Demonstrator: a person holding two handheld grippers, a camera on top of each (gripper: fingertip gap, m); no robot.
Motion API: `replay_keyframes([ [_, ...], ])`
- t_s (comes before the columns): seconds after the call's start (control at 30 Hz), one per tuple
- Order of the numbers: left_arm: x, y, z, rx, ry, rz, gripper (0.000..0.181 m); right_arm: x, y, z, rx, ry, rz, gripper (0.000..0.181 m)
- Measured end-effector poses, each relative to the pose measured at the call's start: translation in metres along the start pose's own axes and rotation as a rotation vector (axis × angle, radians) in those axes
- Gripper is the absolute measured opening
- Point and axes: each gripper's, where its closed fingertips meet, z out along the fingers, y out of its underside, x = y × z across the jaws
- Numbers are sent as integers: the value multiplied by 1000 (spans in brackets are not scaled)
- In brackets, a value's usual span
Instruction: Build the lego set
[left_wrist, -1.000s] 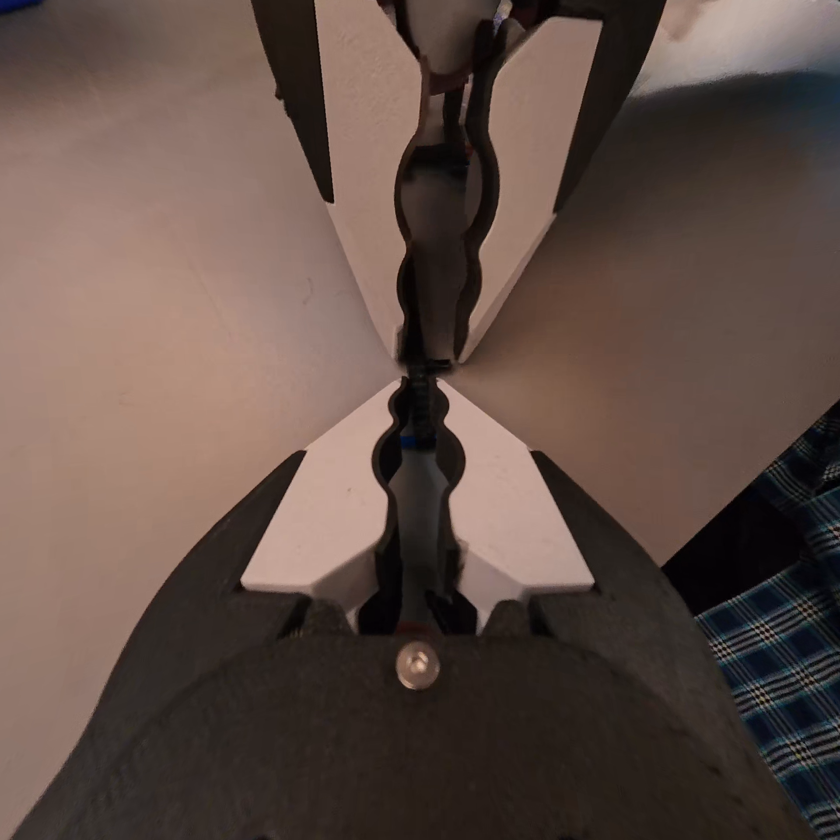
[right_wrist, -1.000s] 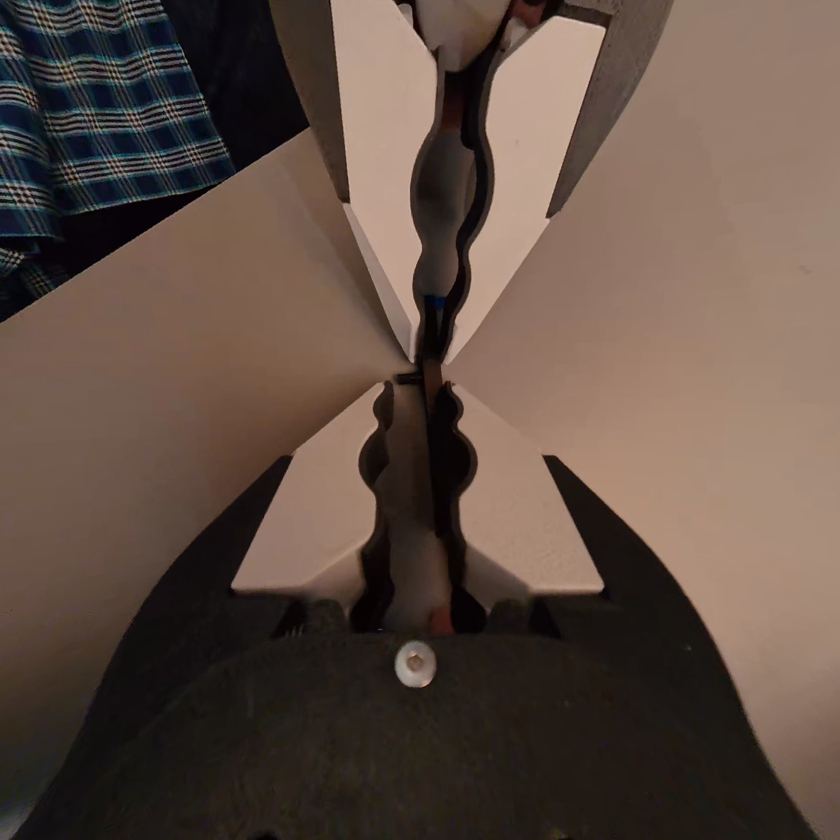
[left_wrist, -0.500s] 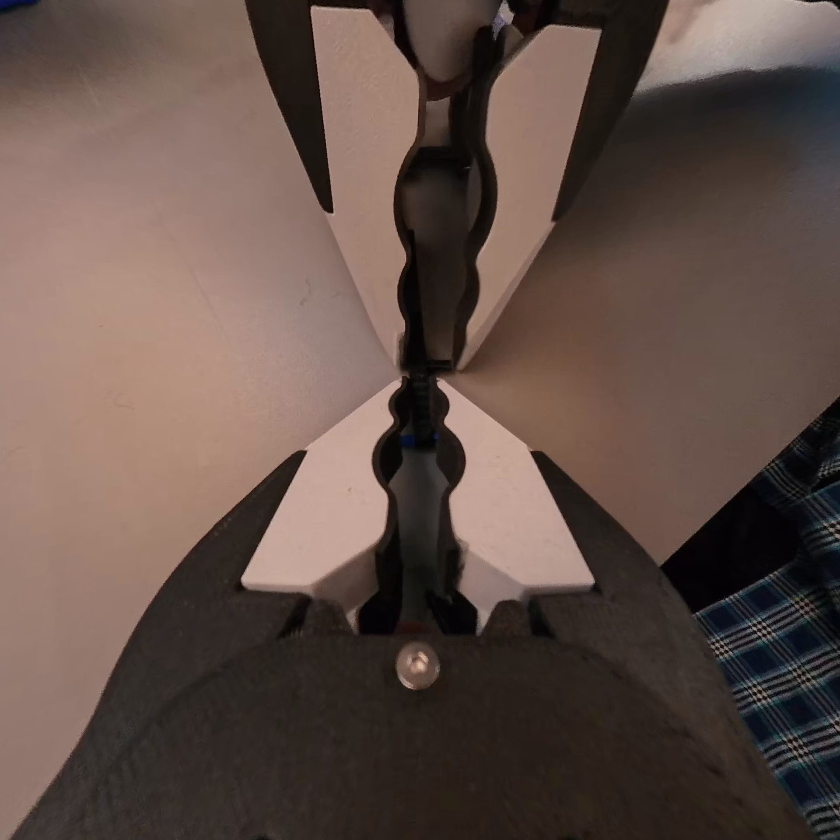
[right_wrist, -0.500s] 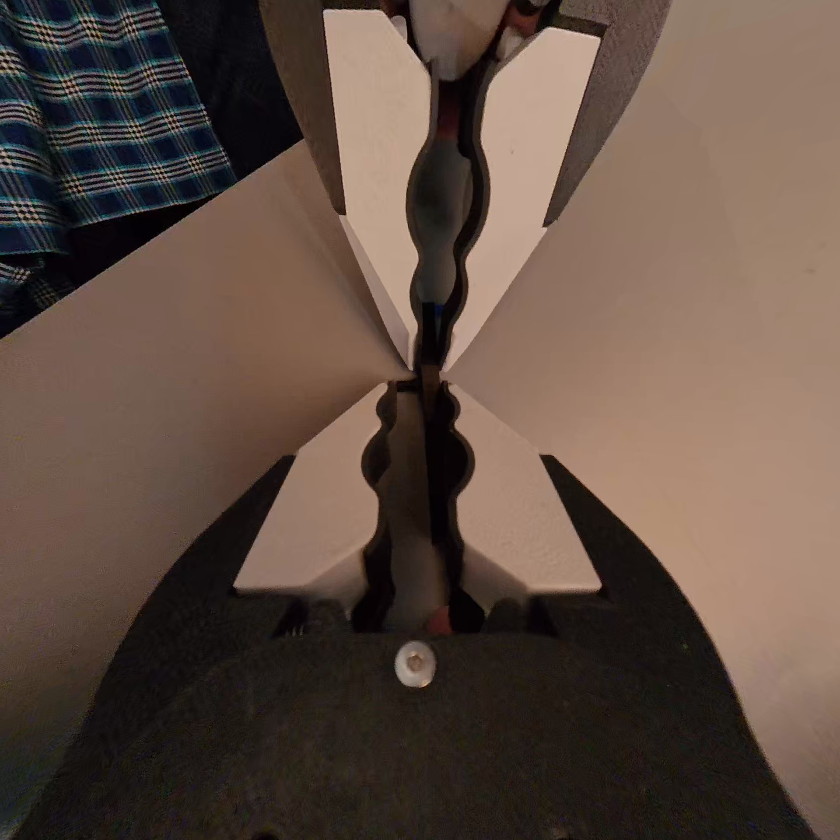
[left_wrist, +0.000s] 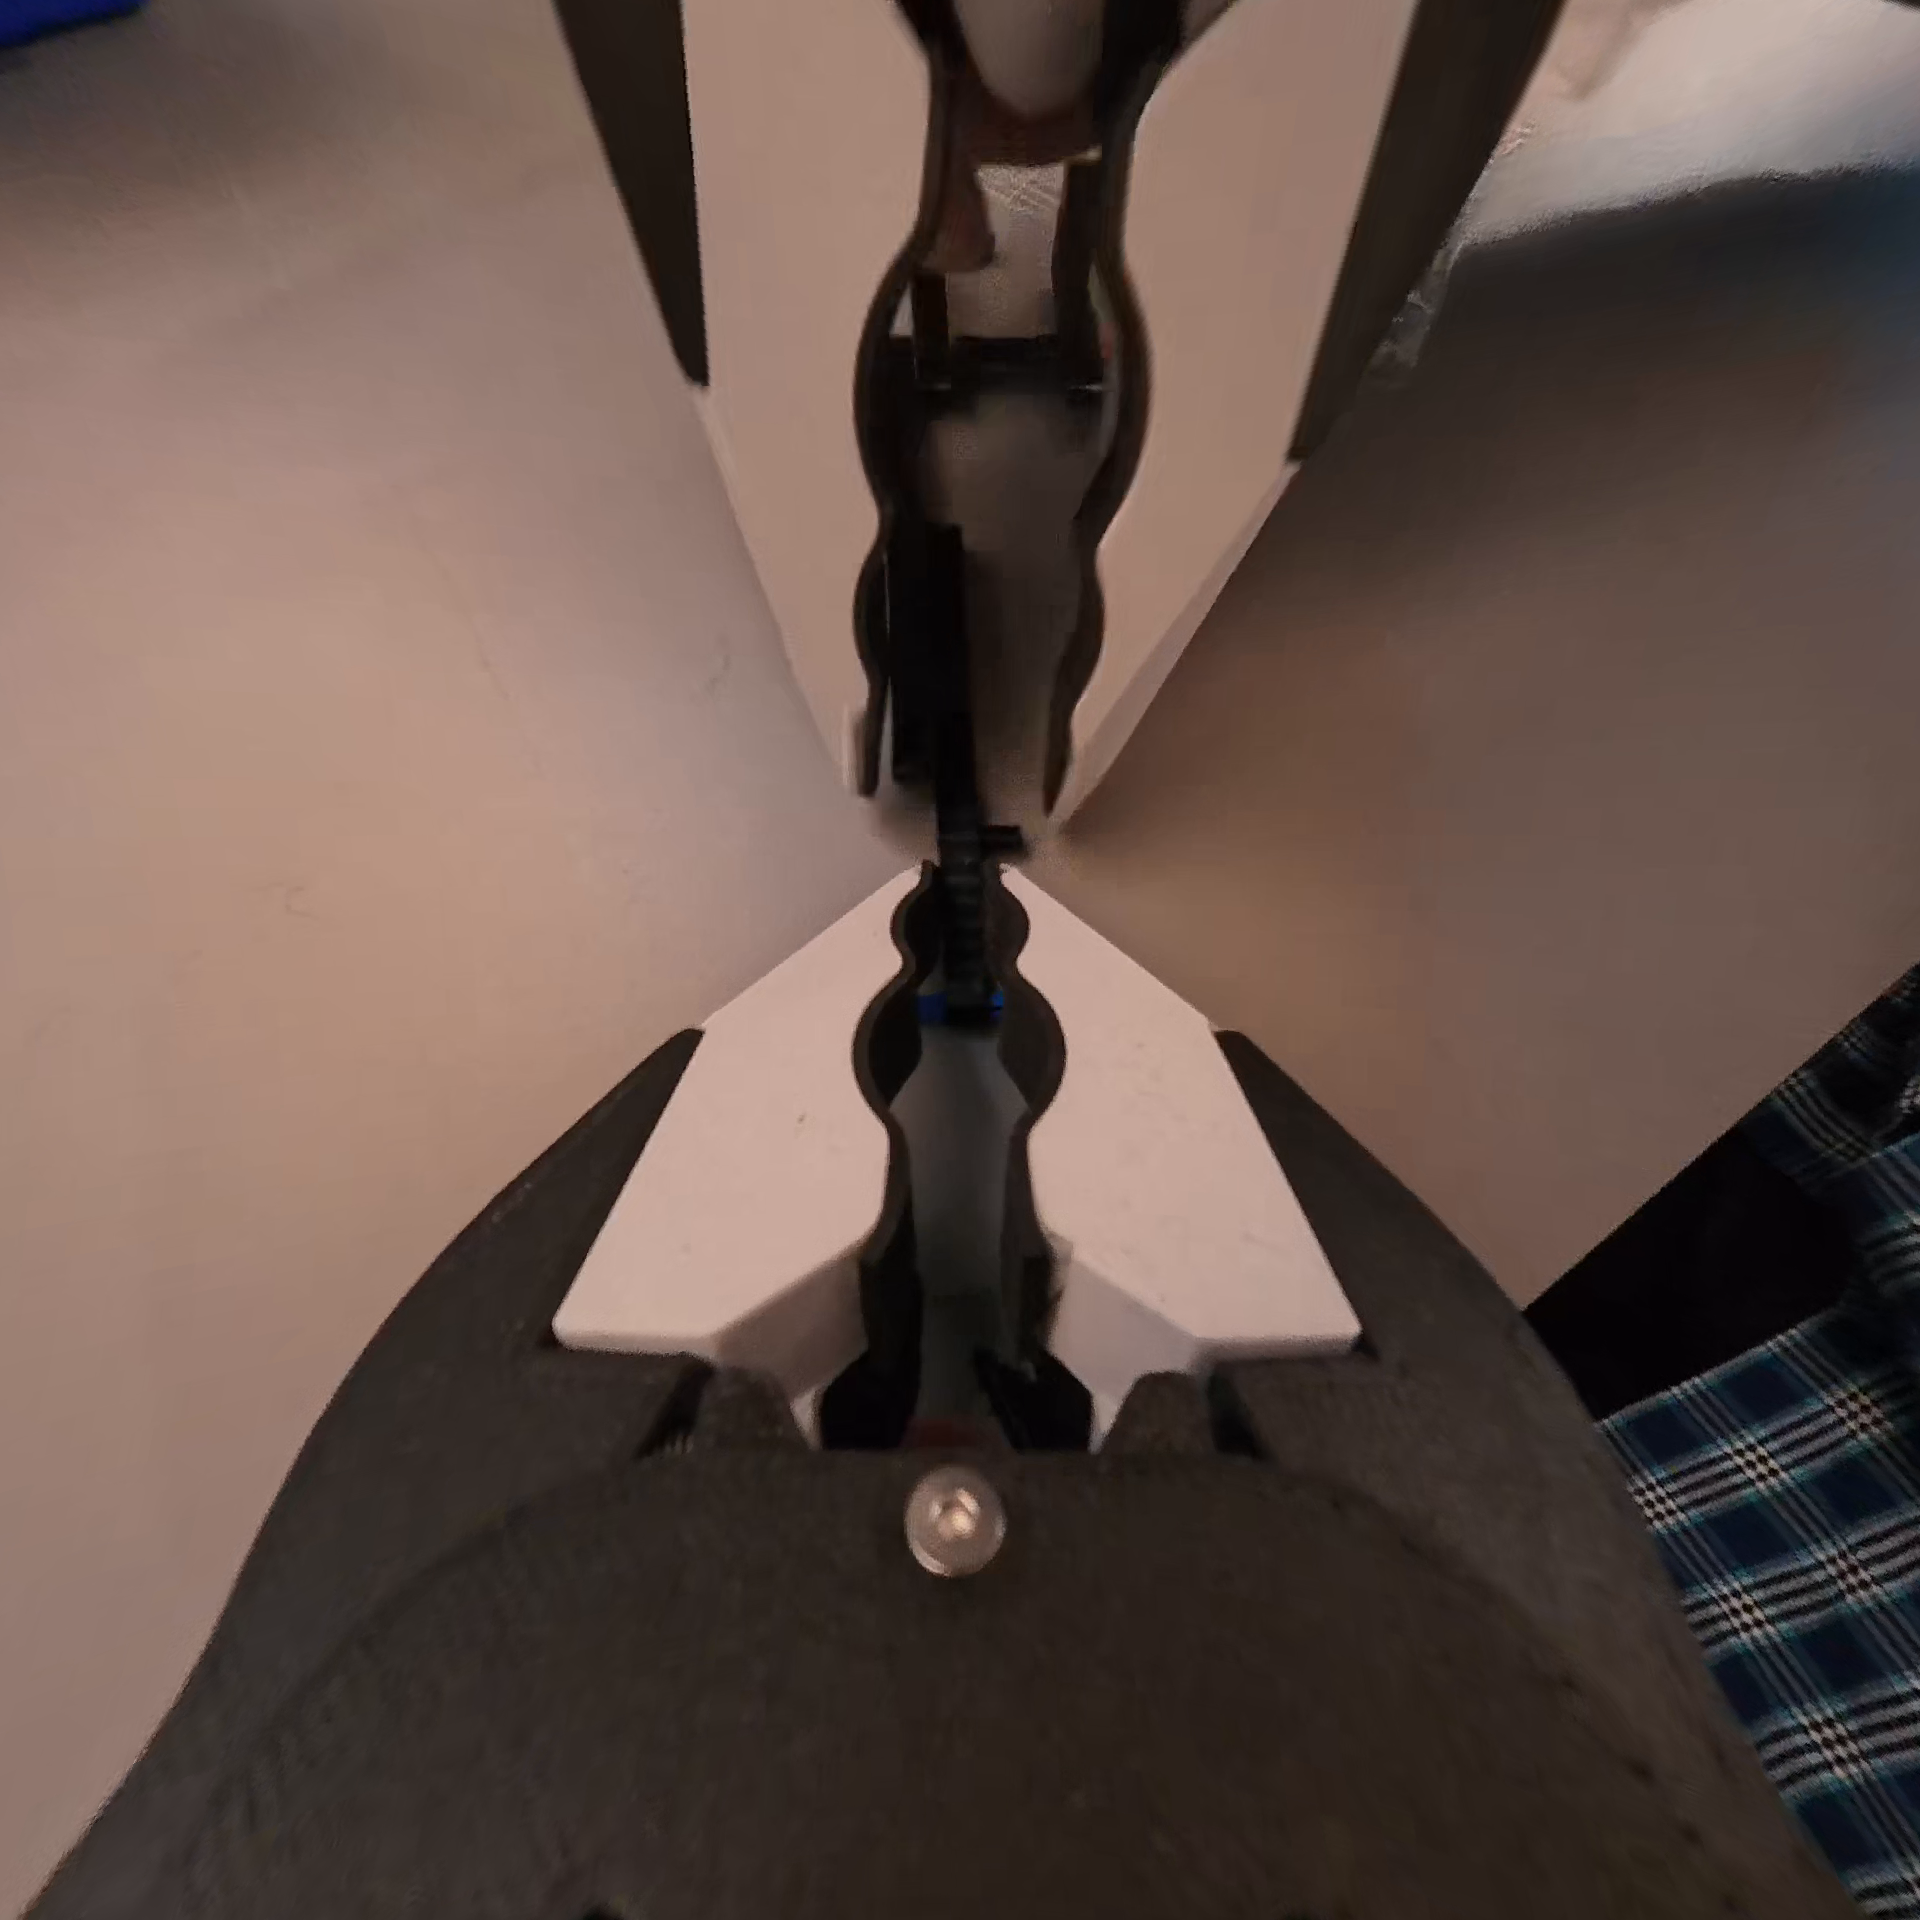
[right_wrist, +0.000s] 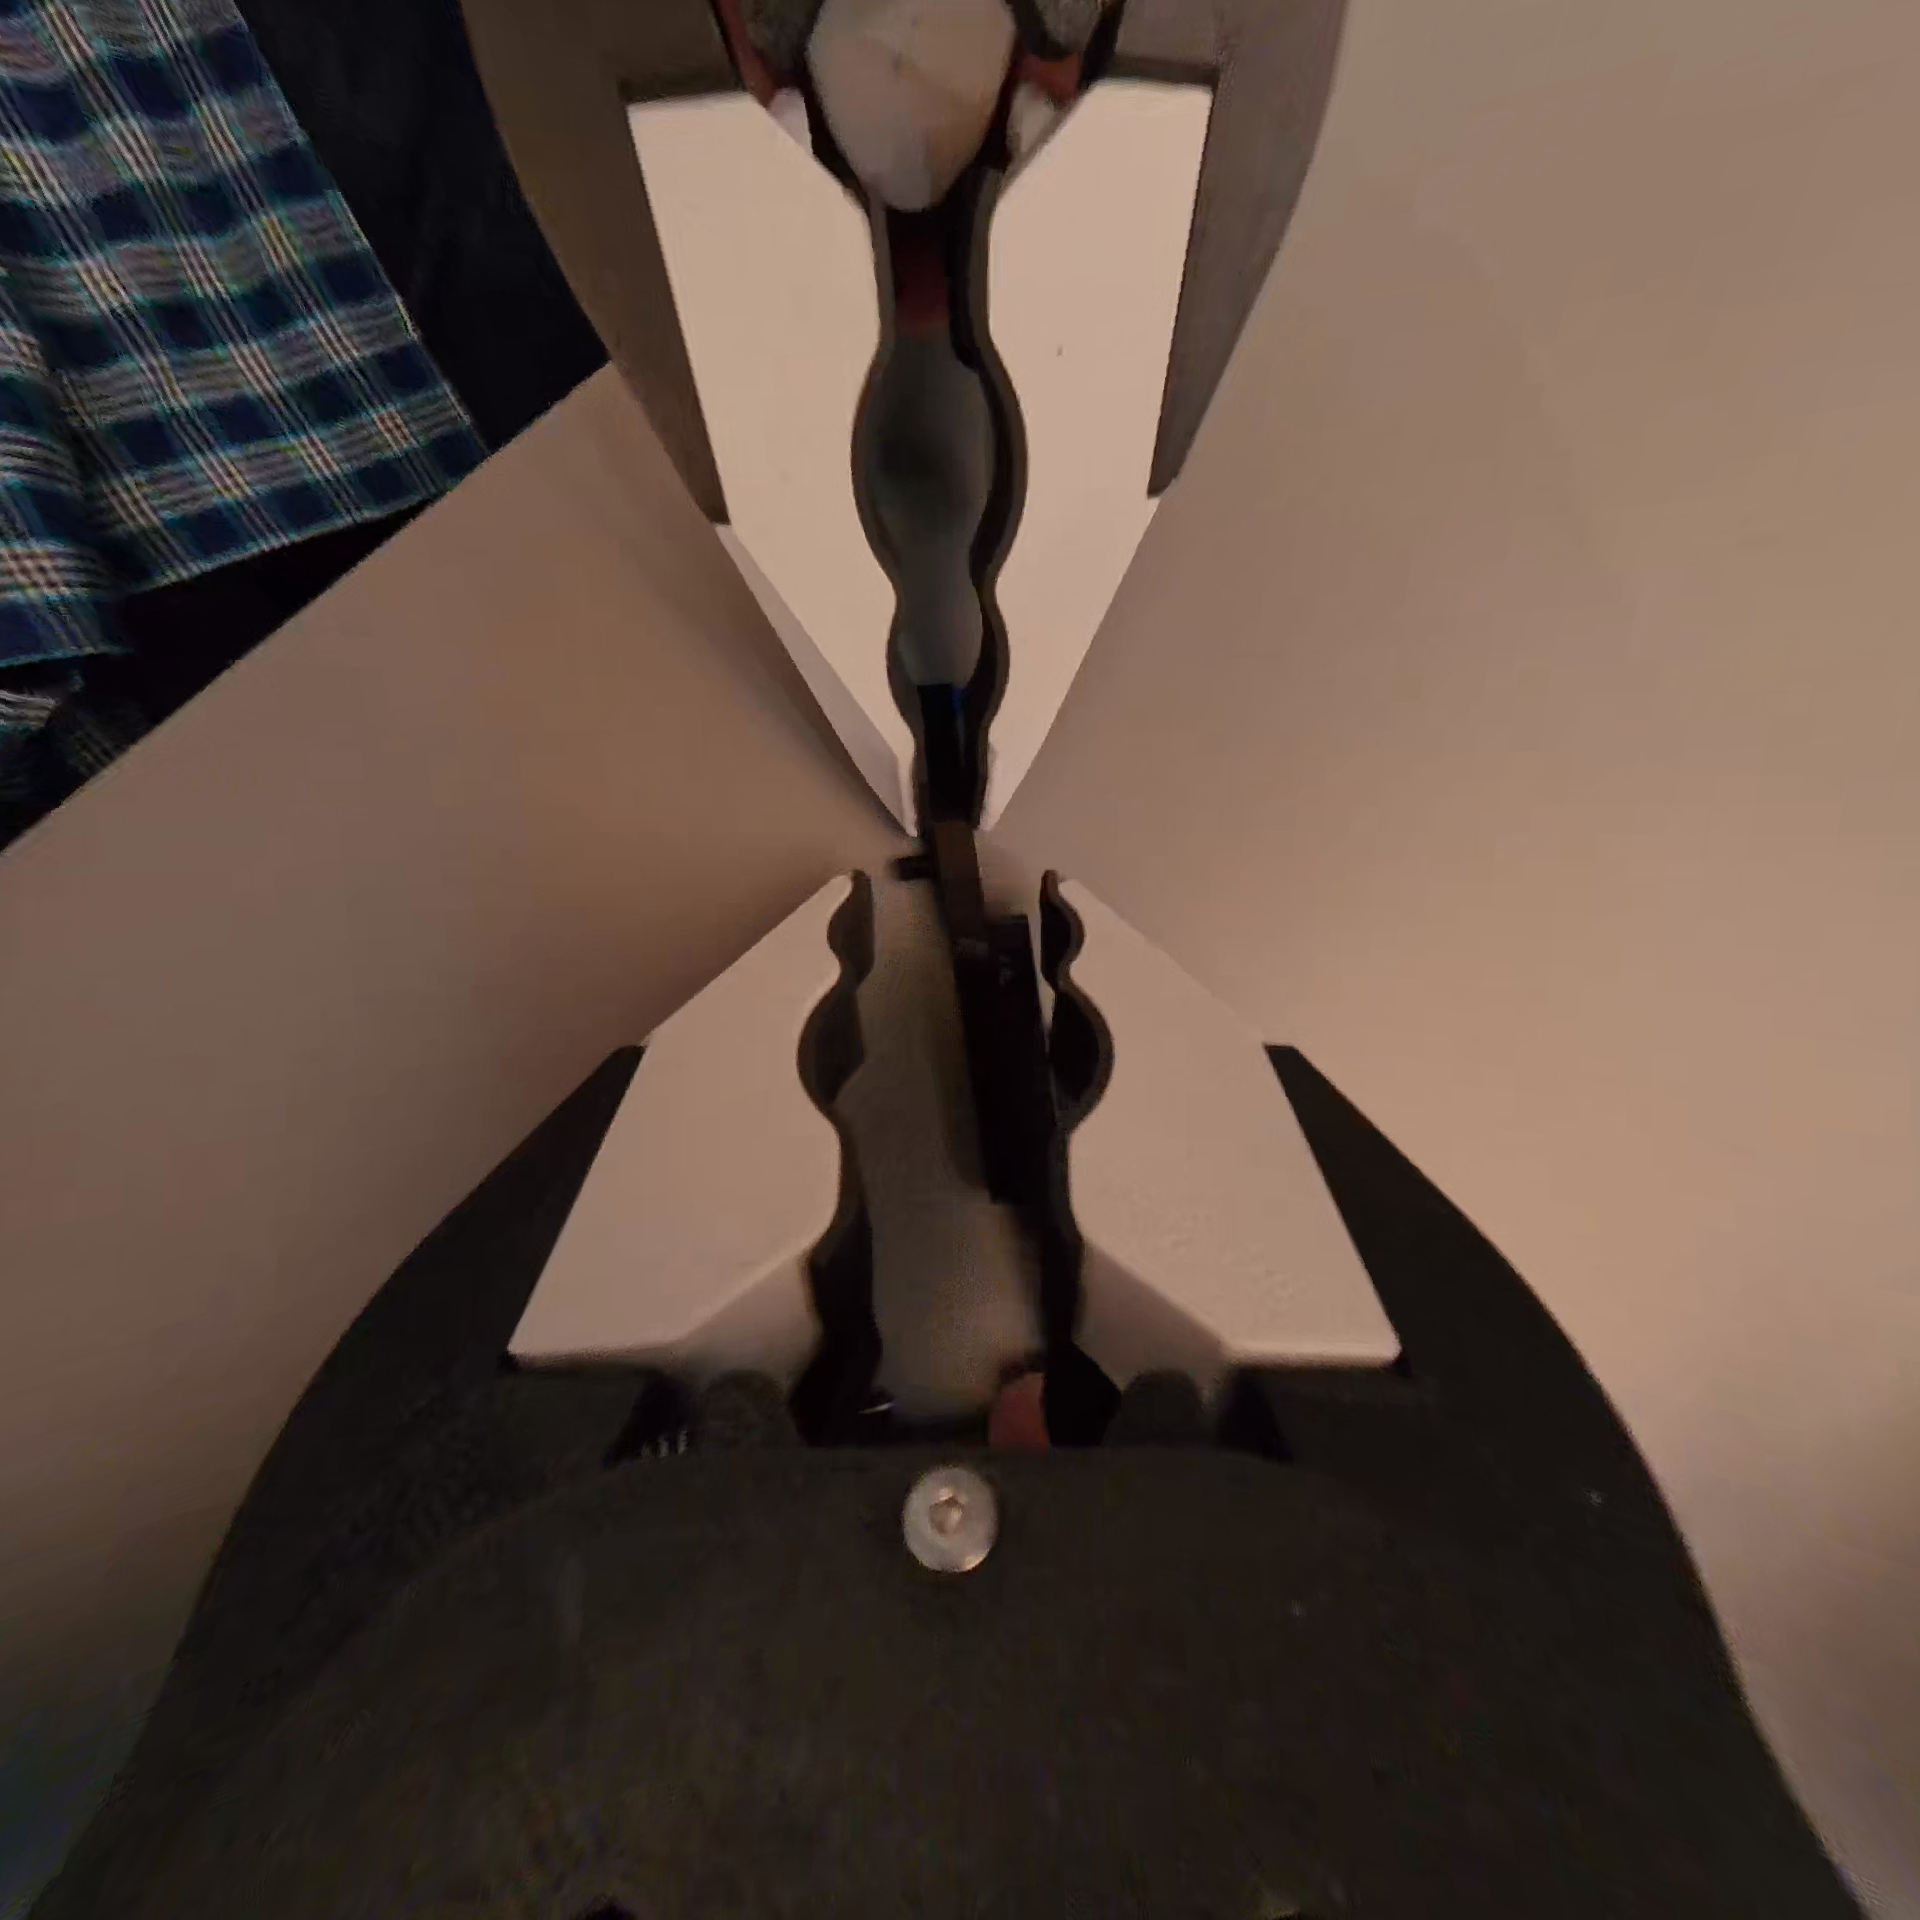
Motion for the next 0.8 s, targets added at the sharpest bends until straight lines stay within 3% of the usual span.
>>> replay_keyframes([
  [0.03, -1, 0, 0, 1, -7, -5, 6, 0, -2, -6, 14, 16, 6, 31],
  [0.3, -7, 1, -2, 3, -110, -84, 6, -2, 8, -55, 76, 219, 131, 25],
  [0.43, -9, 2, -3, 4, -177, -122, 6, -10, 24, -64, 57, 305, 187, 24],
  [0.7, -11, 2, -3, 11, -261, -192, 6, -30, 29, -79, 114, 385, 273, 28],
  [0.8, -11, 2, -4, 21, -265, -213, 17, -33, 34, -83, 139, 418, 329, 32],
])
